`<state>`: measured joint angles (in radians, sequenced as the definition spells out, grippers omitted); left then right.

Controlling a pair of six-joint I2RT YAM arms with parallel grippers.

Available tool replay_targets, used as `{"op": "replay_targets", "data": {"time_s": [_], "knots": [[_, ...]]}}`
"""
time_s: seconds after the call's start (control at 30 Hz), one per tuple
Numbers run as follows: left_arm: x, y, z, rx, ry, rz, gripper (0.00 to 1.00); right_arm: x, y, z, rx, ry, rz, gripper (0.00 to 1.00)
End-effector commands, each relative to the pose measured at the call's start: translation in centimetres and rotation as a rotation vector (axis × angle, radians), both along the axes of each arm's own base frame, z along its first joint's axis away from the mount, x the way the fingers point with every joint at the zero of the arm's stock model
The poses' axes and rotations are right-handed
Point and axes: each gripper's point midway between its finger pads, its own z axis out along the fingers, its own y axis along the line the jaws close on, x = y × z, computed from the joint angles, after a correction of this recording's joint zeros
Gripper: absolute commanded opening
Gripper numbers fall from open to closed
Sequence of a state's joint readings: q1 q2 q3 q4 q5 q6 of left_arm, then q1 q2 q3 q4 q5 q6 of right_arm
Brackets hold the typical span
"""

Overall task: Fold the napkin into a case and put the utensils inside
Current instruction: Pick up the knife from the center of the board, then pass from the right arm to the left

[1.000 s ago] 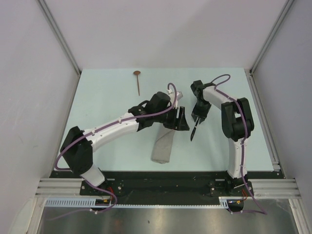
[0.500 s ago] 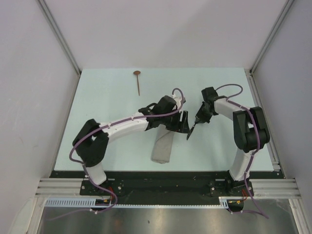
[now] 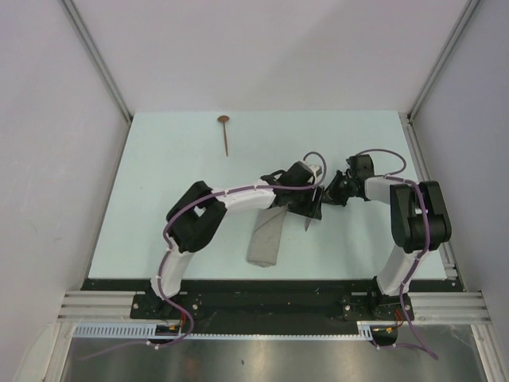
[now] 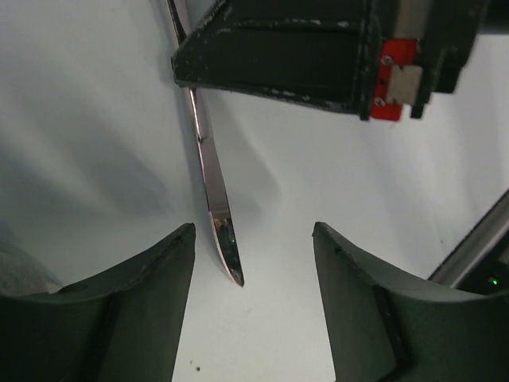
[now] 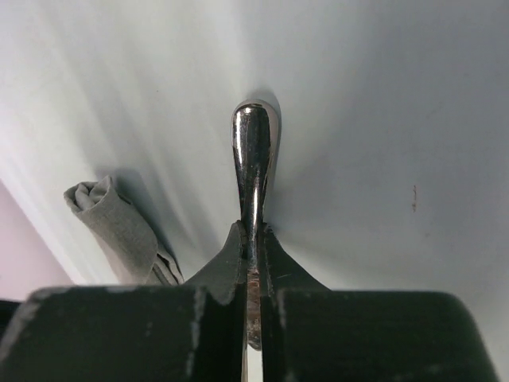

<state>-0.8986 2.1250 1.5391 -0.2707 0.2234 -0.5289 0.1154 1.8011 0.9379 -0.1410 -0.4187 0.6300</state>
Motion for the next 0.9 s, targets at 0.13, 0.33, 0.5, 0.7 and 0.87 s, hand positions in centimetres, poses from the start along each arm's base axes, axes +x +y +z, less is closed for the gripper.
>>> {"op": "replay_targets", "data": {"time_s": [0.13, 0.33, 0.5, 0.7, 0.87], "knots": [[1.7, -0.7, -2.0, 0.095, -0.051, 0.036, 0.58, -2.7, -1.2, -2.6, -0.013, 0.083, 0.014, 0.00], [1.0, -0.7, -4.7, 0.167, -0.019, 0.044, 0.36, -3.2, -1.2, -2.7, 0.010, 0.103, -0.012, 0.00], [0.6, 0.0, -6.8, 0.225, 0.007, 0.058, 0.17, -3.2, -0.9, -2.0, 0.026, 0.105, -0.036, 0.00], [0.8, -1.0, -4.0, 0.162, -0.024, -0.018, 0.00, -2.6, -1.3, 0.7, -0.030, 0.042, 0.020, 0.26], [-0.2, -1.1, 1.8, -0.047, -0.018, -0.051, 0.00, -3.7, -2.0, 3.8, -0.064, 0.002, 0.044, 0.52]]}}
